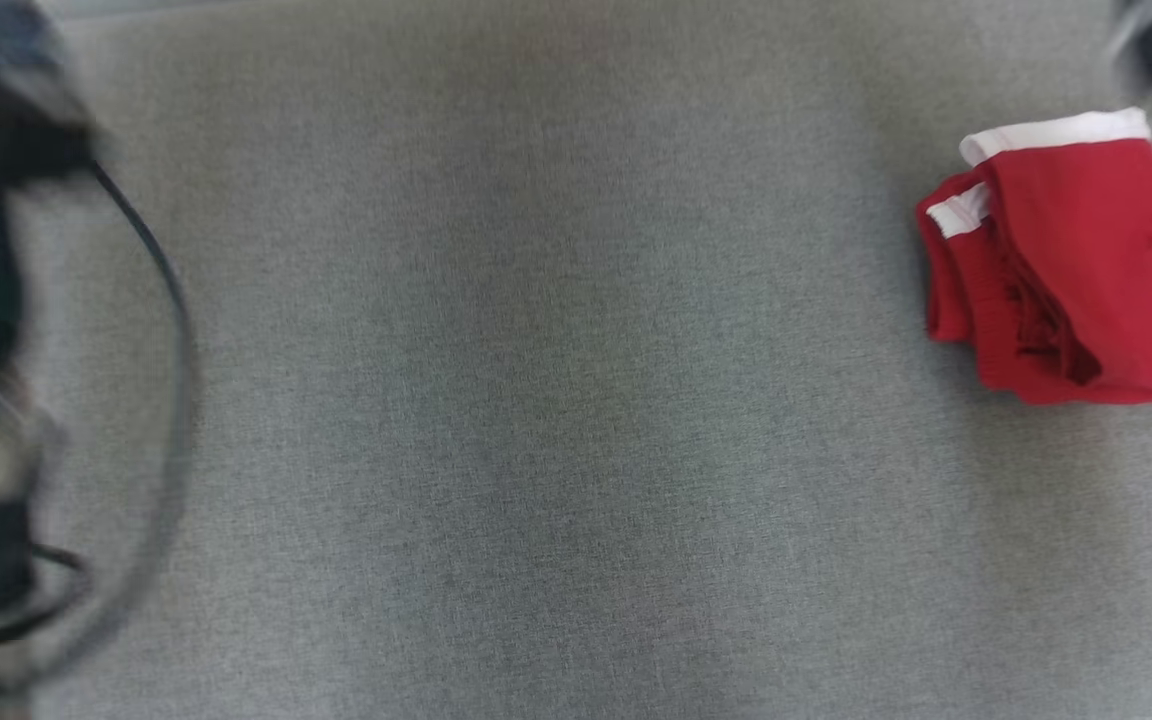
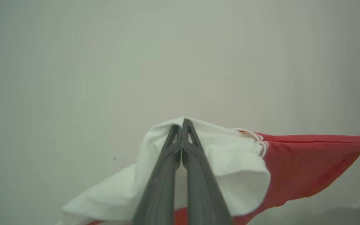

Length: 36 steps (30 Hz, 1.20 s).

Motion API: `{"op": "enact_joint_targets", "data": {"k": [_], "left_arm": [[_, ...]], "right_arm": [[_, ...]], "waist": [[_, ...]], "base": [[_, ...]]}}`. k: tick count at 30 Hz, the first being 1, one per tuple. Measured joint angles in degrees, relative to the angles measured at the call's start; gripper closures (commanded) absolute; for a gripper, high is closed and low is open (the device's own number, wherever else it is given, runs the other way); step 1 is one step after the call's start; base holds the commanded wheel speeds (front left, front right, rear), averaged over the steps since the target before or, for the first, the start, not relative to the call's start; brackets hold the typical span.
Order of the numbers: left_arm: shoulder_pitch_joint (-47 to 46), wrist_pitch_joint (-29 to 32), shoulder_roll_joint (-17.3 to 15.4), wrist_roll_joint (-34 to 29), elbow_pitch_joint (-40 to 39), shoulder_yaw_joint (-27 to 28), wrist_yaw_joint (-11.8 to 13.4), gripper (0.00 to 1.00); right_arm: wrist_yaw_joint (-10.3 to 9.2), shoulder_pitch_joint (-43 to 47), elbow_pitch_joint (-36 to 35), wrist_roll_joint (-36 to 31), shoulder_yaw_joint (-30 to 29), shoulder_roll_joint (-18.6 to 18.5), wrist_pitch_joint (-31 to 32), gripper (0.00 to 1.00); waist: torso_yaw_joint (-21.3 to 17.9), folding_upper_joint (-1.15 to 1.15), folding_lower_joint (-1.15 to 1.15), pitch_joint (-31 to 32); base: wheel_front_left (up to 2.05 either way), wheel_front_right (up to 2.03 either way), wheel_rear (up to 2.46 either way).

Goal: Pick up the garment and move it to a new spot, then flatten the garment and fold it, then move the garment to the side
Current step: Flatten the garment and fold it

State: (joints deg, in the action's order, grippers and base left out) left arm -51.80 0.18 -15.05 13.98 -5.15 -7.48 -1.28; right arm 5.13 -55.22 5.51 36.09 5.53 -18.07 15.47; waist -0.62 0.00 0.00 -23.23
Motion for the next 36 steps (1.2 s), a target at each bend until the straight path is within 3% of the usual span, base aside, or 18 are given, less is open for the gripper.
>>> {"op": "enact_joint_targets", "data": {"k": [6,15,17,29,36], "left_arm": [[16.0,2.8,-0.2,-0.9,8.2,-4.1,-1.0,1.0],[28.9,2.7,1.1,-0.6,12.4,-0.8,4.0,1.0],[32.7,2.5,1.5,-0.6,12.1,-0.3,5.4,1.0],[50.2,3.9,4.4,2.4,4.4,0.6,6.3,1.0],[58.8,6.5,4.3,2.6,-1.5,1.2,6.8,1.0]], "right_arm": [[0.32,14.2,5.7,-0.8,3.0,-0.3,2.1,1.0],[1.46,22.9,7.8,-0.3,5.0,-0.5,1.6,1.0],[1.53,25.6,7.7,0.1,5.4,-0.5,1.4,1.0],[1.7,43.5,1.9,1.2,5.8,-3.5,2.2,1.0],[-0.73,50.6,-5.1,0.7,5.7,-5.0,4.2,1.0]], "waist": [[0.2,0.01,0.0,-2.4],[0.9,0.0,0.0,-1.4],[1.0,0.0,0.0,-0.3],[2.6,0.0,-0.01,8.1],[4.1,0.0,-0.02,11.6]], "base": [[0.0,0.0,0.0],[0.0,0.0,0.0],[0.0,0.0,0.0],[0.0,0.0,0.0],[0.0,0.0,0.0]]}}
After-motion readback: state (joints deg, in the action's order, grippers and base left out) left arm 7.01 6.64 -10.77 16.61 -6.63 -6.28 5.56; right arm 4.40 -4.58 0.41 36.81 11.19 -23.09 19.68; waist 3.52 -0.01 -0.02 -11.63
